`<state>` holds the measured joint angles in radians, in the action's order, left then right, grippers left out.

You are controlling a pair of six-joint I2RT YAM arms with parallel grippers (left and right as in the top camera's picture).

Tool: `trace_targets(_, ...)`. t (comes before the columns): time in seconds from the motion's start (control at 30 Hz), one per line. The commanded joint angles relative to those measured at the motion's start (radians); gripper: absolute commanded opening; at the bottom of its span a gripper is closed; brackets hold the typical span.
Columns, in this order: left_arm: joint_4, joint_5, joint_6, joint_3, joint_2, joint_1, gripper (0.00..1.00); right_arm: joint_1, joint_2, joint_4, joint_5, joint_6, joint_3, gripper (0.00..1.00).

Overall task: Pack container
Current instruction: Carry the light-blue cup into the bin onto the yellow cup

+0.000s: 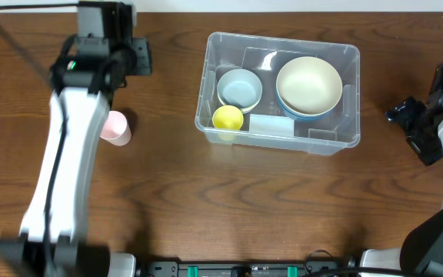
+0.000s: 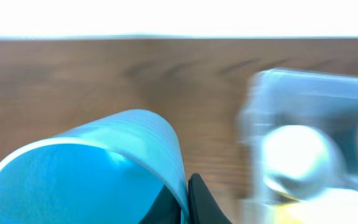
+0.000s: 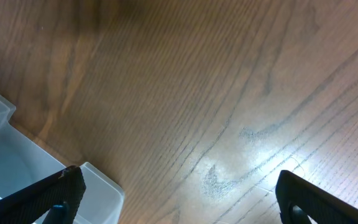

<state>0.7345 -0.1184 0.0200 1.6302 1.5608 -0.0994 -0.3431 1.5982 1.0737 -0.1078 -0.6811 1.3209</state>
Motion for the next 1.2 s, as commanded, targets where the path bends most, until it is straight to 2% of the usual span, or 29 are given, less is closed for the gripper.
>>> trace_targets(0.0, 0.048, -0.087, -0.064, 0.006, -0.071, -0.085, 0.06, -0.003, 0.0, -0.001, -0.008, -0.014, -0.003, 0.99)
trace_targets(0.23, 0.142, -0.087, -0.153, 0.002, -0.065, -0.296, 0.06, -0.003, 0.0, -0.001, -0.008, -0.013, -0.003, 0.99)
trace_targets(0.43, 0.156, -0.079, -0.177, -0.009, -0.003, -0.393, 0.06, -0.003, 0.0, -0.001, -0.008, -0.013, -0.003, 0.99)
trace_targets(1.17, 0.177, -0.084, -0.177, -0.009, 0.233, -0.411, 0.06, -0.003, 0.0, -0.001, -0.008, -0.014, -0.003, 0.99)
